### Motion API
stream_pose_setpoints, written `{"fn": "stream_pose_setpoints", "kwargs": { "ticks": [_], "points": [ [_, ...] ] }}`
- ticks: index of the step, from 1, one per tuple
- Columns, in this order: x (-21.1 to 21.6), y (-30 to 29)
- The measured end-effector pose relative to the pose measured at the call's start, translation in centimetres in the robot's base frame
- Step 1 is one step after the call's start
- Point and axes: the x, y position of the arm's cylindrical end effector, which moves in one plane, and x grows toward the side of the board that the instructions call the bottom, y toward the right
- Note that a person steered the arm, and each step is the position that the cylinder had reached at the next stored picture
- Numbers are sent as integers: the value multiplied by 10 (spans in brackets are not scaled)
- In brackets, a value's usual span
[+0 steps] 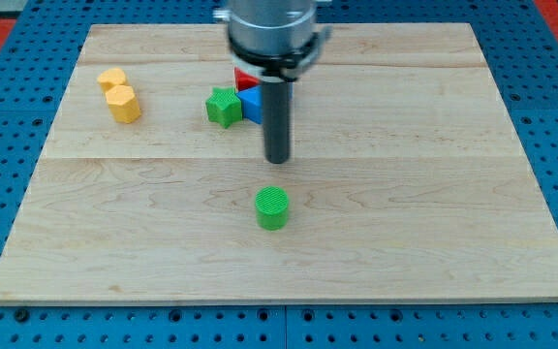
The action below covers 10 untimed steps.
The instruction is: Push green circle above green star
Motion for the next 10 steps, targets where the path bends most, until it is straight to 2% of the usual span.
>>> {"fn": "stream_pose_setpoints", "kwargs": {
  "ticks": [1, 2, 3, 4, 5, 7, 8, 9, 10],
  "points": [
    [75, 3],
    [78, -78],
    [86, -89],
    [113, -94],
    [127, -180],
    [9, -167],
    [49, -164],
    [68, -199],
    [27, -233]
  ]
}}
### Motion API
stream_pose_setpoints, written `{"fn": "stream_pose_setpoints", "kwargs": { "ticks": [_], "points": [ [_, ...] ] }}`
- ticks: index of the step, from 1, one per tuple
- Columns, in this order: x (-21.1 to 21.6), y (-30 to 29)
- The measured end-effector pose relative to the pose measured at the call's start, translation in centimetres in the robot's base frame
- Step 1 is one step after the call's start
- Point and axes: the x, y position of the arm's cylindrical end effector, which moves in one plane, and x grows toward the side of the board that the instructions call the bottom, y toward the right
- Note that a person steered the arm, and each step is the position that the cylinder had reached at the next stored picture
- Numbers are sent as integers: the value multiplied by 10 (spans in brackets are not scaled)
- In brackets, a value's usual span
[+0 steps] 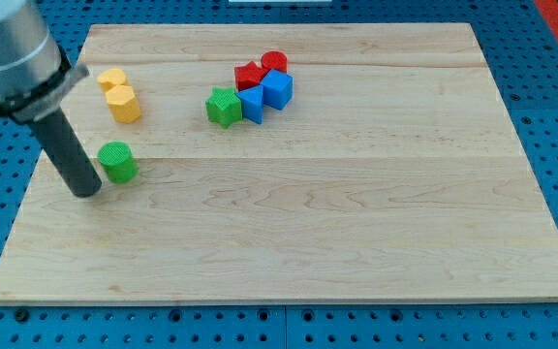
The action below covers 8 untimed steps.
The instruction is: Push green circle above green star
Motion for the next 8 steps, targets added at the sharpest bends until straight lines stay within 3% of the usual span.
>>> {"fn": "stream_pose_setpoints", "kwargs": {
  "ticks": [1, 3, 5, 7, 8],
  "points": [
    [-13, 40],
    [-17, 49],
    [-80, 70],
    [11, 18],
    [0, 66]
  ]
}}
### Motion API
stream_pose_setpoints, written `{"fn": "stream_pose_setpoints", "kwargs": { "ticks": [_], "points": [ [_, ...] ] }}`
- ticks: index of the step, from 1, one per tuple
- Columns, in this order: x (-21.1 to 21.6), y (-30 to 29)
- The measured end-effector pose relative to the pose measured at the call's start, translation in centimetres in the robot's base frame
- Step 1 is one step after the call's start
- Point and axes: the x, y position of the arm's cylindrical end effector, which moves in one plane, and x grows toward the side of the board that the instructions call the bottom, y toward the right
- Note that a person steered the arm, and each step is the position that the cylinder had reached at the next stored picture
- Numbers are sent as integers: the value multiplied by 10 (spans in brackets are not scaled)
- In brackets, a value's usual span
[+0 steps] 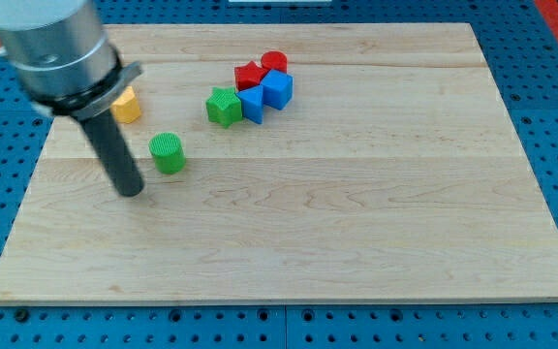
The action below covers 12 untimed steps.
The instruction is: Push green circle above green star
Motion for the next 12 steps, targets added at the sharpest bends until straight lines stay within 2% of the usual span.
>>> {"fn": "stream_pose_setpoints", "kwargs": {
  "ticks": [2, 3, 5, 6, 7, 8, 9, 10, 11, 12],
  "points": [
    [-45, 3],
    [-10, 21],
    [-87, 13],
    [-100, 5],
    [-100, 8],
    [-74, 11],
    [-87, 52],
    [-114, 36],
    [-102, 12],
    [-123, -6]
  ]
}}
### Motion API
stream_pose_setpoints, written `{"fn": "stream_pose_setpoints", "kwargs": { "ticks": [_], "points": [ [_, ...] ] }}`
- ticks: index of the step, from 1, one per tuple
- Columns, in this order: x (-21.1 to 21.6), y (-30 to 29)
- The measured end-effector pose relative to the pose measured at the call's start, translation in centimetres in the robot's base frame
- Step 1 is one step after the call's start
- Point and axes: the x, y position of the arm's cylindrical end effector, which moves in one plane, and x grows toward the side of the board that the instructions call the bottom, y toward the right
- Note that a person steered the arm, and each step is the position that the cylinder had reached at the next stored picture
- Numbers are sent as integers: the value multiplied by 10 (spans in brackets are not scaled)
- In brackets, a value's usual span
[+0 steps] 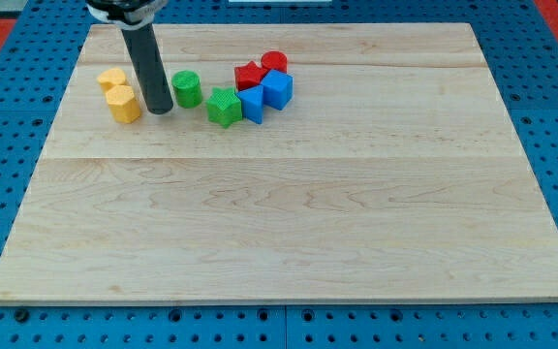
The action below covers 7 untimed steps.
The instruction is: Push green circle above green star
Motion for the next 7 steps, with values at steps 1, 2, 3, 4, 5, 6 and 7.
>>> {"fn": "stream_pose_setpoints", "kwargs": {
  "ticks": [1, 2, 3, 4, 5, 6, 7],
  "points": [
    [-24, 3],
    [-33, 40],
    [-33, 50],
    [-34, 50],
    [-34, 54],
    [-55, 45],
    [-70, 38]
  ]
}}
